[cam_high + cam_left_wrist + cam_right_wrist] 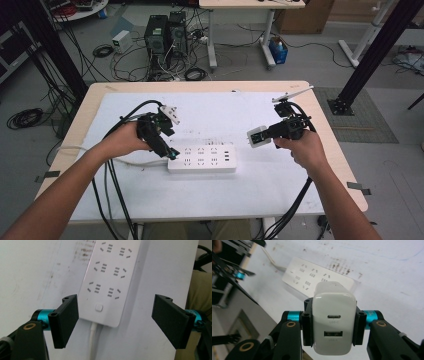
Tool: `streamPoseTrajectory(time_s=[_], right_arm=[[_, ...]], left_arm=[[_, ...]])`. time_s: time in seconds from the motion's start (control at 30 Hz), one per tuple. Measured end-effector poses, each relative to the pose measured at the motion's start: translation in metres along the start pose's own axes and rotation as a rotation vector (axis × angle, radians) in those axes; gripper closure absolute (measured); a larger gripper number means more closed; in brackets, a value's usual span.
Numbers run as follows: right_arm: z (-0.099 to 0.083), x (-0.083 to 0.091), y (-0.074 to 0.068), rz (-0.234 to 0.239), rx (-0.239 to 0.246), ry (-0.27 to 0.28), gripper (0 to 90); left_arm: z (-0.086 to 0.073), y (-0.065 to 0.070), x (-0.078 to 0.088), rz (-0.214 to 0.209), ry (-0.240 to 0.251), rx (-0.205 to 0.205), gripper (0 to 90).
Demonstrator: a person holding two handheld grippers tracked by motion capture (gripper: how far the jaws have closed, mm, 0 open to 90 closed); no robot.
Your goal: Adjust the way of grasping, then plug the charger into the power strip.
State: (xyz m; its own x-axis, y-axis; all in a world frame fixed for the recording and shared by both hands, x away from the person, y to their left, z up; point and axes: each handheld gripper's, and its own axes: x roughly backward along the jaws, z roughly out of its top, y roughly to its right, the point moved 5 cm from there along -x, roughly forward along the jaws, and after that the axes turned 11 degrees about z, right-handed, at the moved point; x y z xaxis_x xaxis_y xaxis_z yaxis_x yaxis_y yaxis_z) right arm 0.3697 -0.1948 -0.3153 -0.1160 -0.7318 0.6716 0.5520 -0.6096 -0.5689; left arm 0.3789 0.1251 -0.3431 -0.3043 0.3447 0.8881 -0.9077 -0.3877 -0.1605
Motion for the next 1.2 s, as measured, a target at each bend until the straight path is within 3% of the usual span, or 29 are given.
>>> streamPoseTrajectory(time_s=[0.33, 0.5, 0.8, 0.93, 0.97, 1.2], right_arm=[[0.003, 0.015, 0.007, -0.098, 0.093, -0.06, 62.2], [0.004, 0.02, 0.01, -0.149, 0.13, -0.095, 62.2], [0.005, 0.018, 0.009, -0.23, 0.209, -0.169, 62.1], [0.002, 0.017, 0.008, -0.243, 0.245, -0.204, 62.1], [0.001, 0.016, 0.006, -0.245, 0.261, -0.215, 62.1], [0.003, 0.014, 0.0, -0.239, 0.29, -0.213, 62.1]], left_arm=[[-0.037, -0.02, 0.016, 0.036, -0.091, 0.053, 21.8], [-0.053, -0.027, 0.023, 0.067, -0.105, 0.091, 21.8], [-0.076, -0.031, 0.033, 0.103, -0.144, 0.122, 21.8], [-0.084, -0.031, 0.034, 0.101, -0.172, 0.108, 21.8], [-0.084, -0.029, 0.034, 0.103, -0.167, 0.12, 21.8], [-0.089, -0.028, 0.035, 0.102, -0.171, 0.118, 21.8]])
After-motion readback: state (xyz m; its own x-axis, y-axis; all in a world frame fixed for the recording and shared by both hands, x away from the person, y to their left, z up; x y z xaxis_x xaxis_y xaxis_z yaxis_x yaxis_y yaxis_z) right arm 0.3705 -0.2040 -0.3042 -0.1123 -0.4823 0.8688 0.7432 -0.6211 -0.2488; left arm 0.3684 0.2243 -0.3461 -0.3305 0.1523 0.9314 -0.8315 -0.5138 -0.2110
